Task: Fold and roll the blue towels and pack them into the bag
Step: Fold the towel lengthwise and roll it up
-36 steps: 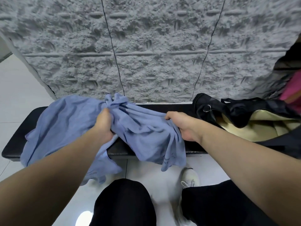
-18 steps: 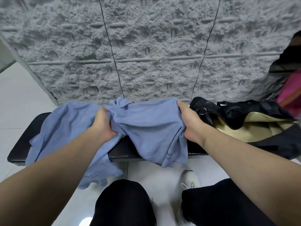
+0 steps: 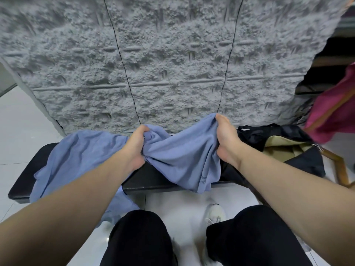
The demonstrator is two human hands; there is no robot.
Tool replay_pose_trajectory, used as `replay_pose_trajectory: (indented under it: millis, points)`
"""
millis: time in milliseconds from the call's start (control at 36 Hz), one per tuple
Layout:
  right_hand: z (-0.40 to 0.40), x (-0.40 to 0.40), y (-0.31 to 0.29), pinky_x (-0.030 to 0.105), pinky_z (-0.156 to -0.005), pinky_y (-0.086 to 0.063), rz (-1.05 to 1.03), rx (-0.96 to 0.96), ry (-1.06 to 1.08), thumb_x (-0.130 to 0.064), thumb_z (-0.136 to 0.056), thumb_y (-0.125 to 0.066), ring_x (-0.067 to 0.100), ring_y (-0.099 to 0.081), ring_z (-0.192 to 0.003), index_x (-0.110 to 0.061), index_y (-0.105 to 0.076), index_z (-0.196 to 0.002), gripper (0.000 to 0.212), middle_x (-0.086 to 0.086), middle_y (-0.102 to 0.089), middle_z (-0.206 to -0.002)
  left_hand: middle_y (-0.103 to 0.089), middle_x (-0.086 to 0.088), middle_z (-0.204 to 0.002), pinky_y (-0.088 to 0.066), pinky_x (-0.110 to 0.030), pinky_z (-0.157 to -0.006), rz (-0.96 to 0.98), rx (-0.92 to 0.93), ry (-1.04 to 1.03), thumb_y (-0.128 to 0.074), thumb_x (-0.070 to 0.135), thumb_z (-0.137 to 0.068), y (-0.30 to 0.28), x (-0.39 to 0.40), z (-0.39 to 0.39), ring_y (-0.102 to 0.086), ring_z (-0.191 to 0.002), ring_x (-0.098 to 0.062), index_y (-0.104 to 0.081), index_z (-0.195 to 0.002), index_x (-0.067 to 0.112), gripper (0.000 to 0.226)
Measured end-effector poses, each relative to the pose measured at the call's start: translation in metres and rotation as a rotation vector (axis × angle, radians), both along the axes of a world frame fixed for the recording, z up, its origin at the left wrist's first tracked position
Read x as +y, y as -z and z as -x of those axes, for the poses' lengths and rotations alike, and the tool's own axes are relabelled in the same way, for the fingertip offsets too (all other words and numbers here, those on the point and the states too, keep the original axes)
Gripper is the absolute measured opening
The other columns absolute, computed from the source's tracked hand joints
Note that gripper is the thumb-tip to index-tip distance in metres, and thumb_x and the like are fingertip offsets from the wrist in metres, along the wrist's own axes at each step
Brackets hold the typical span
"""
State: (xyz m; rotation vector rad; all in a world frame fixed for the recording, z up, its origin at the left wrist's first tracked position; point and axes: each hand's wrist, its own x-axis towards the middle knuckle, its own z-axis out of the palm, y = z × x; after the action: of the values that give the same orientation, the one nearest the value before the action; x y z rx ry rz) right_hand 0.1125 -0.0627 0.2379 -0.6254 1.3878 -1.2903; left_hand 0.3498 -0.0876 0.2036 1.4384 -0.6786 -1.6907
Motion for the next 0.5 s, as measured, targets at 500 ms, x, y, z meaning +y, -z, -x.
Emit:
replay_pose_trajectory:
  millis: [500]
  points:
    - [-0.002, -0.026, -0.044, 0.030, -0.064, -0.048, 0.166, 0.064, -0.088, -0.033, -0.105, -0.038, 0.016, -0.059, -0.075, -0.026, -0.050, -0.091, 0.019, 0.000, -0.060, -0.087, -0.066, -0.013, -0.112, -0.049, -0.039, -0.086, 0.177, -0.158, 0.121, -0.054, 0.043, -0.078, -0.061, -0.045, 0.011, -0.062, -0.104, -0.027, -0.058, -0.111, 0.011, 0.046]
